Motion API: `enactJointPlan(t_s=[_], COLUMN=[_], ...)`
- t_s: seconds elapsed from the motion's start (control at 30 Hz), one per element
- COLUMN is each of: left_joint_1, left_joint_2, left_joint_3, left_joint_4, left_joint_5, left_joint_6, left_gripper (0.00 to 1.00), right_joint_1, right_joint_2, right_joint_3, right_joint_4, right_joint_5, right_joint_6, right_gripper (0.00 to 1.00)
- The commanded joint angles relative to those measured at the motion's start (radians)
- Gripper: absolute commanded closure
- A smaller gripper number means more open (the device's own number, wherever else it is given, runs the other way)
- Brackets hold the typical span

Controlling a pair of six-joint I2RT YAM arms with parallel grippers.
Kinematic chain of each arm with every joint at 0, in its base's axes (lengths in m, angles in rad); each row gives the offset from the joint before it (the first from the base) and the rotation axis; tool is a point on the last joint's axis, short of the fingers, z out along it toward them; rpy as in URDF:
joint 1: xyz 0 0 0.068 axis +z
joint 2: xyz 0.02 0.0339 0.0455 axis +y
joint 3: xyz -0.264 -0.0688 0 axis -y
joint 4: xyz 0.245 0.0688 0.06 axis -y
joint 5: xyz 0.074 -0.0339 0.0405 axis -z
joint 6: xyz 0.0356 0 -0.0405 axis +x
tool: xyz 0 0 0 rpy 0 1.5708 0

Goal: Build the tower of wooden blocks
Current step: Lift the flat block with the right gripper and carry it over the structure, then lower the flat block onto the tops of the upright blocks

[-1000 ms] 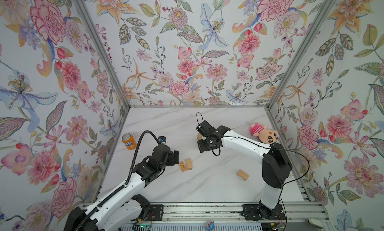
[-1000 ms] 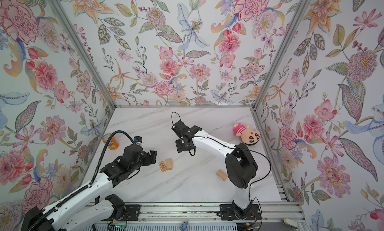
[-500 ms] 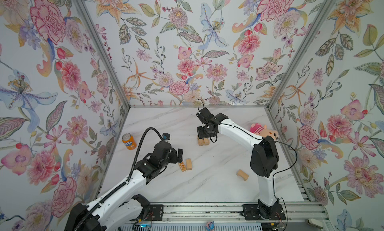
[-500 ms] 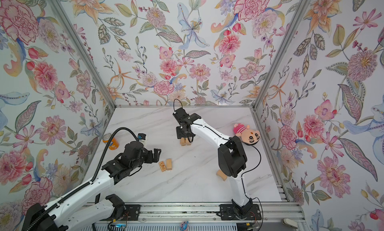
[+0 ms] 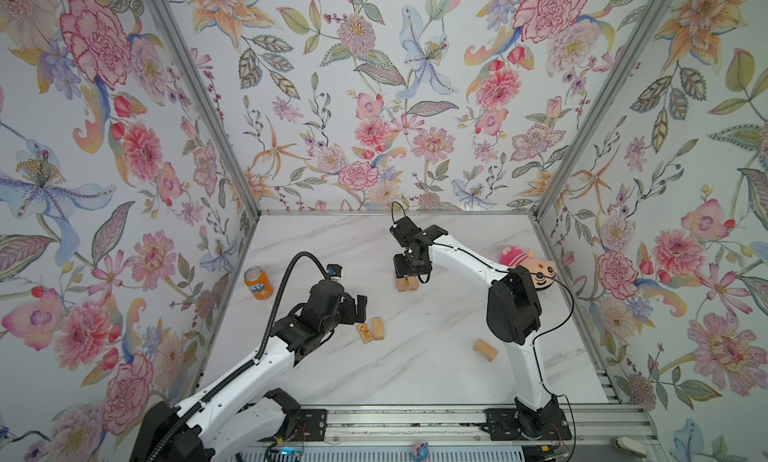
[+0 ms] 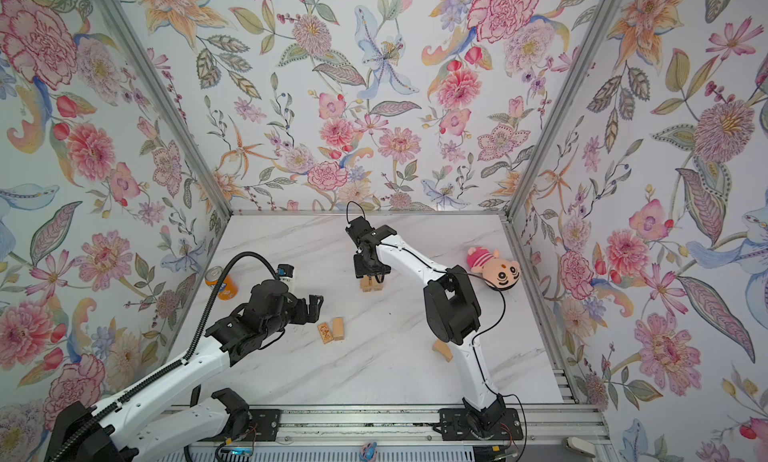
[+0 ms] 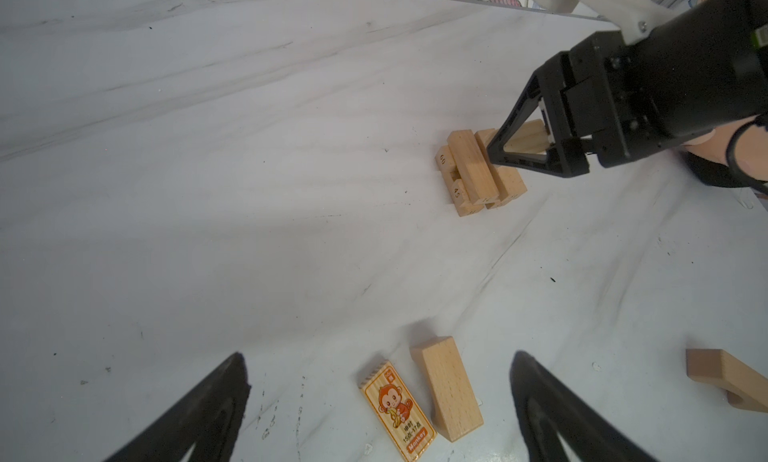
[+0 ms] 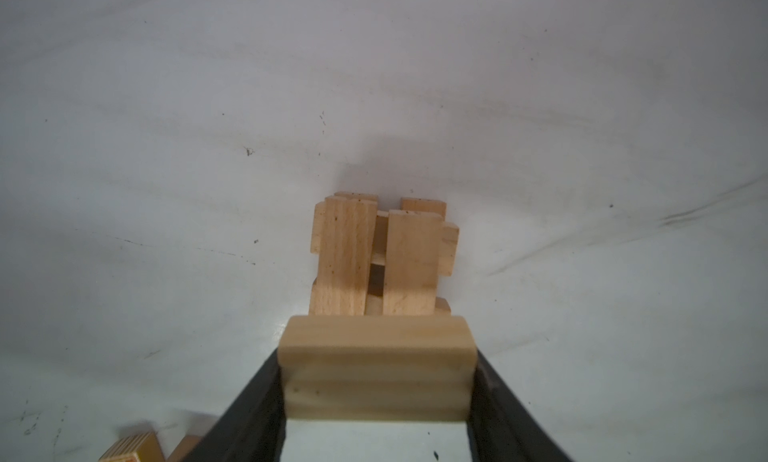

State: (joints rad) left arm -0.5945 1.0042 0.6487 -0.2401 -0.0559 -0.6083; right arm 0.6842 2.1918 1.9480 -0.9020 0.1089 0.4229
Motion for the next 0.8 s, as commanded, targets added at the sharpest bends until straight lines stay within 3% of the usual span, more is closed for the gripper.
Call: enactJointPlan(t_s=[0.0,0.77], left_joint_1=[0.013,0.018], left_joint_2=[0.011,0.017], left_joint_3=[0.020,0.004], left_joint_4=[0.005,0.005], left_joint_5=[-0.009,-0.032], left_joint_6=[0.021,0.023], left_gripper=[0.01,0.01], right_joint_1=[-0.009,-0.012], right_joint_2=[0.040,0.091], right_joint_3=[0.037,0.065], right_joint_4=[-0.029,-0.049], right_joint_5=[-0.010,-0.004], right_joint_6=[0.007,0.042], right_gripper=[0.48,0.47])
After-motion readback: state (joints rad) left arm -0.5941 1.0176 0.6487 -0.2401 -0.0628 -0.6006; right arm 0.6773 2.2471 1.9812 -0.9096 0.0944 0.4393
